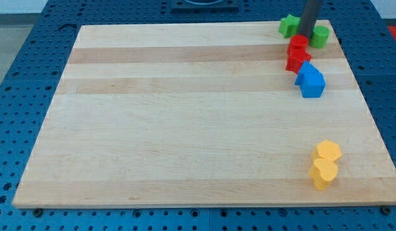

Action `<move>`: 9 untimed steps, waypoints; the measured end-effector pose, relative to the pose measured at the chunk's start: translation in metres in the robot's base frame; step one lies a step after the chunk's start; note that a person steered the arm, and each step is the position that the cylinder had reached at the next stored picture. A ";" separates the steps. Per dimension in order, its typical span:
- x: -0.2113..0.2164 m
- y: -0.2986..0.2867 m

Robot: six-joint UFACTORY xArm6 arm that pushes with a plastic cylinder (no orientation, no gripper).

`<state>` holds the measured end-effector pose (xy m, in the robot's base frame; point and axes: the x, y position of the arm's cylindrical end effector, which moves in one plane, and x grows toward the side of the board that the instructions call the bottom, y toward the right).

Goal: Push the green circle into the red circle

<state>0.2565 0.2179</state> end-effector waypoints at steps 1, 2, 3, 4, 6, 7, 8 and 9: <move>0.000 -0.042; -0.025 -0.104; -0.065 -0.112; -0.065 -0.109; -0.062 -0.077; -0.015 -0.095; 0.077 -0.105; 0.154 -0.105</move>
<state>0.4109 0.1129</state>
